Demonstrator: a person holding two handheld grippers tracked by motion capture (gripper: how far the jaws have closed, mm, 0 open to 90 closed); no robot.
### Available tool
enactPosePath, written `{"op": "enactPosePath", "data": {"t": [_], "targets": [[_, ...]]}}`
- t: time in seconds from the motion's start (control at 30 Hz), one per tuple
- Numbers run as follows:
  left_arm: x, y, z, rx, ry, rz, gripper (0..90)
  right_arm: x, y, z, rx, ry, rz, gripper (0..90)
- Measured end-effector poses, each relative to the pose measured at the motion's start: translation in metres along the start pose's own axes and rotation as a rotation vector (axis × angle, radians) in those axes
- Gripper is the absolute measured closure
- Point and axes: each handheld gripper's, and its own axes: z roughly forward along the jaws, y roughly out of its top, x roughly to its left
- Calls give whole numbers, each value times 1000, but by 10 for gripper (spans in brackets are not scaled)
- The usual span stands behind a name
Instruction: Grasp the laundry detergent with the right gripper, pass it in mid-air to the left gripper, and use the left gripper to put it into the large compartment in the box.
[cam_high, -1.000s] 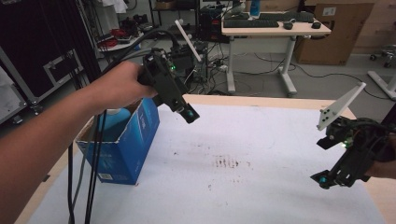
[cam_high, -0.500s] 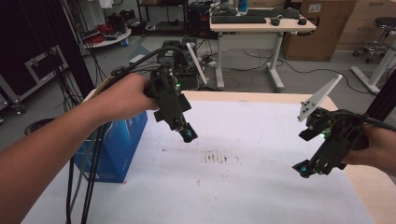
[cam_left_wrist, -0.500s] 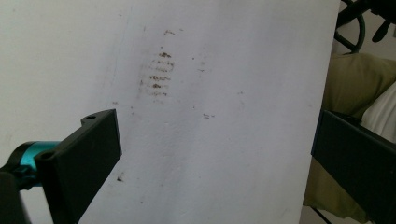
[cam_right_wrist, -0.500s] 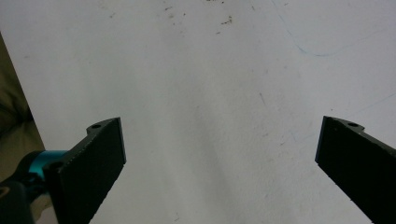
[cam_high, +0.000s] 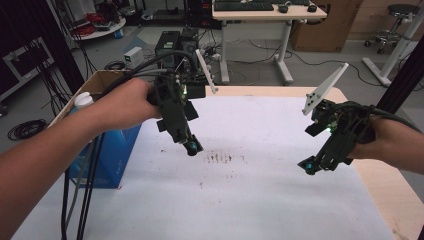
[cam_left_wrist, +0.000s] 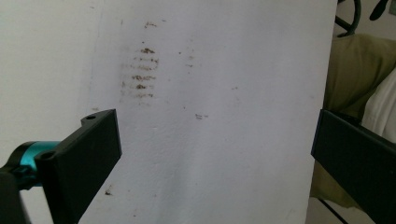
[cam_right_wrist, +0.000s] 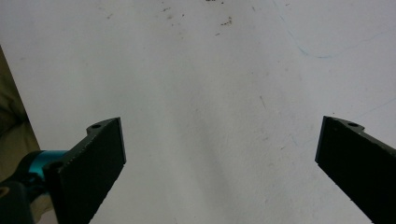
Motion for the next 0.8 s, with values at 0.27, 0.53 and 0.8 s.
{"op": "enactPosePath", "data": {"t": [0.27, 0.53, 0.8], "targets": [[0, -2, 8, 6, -21, -1, 16, 0, 1, 2, 8, 2, -3, 8], [1, -1, 12, 7, -28, -2, 16, -1, 1, 3, 5, 2, -8, 8], [2, -2, 12, 5, -16, -10, 17, 0, 1, 2, -7, -3, -4, 8]]}}
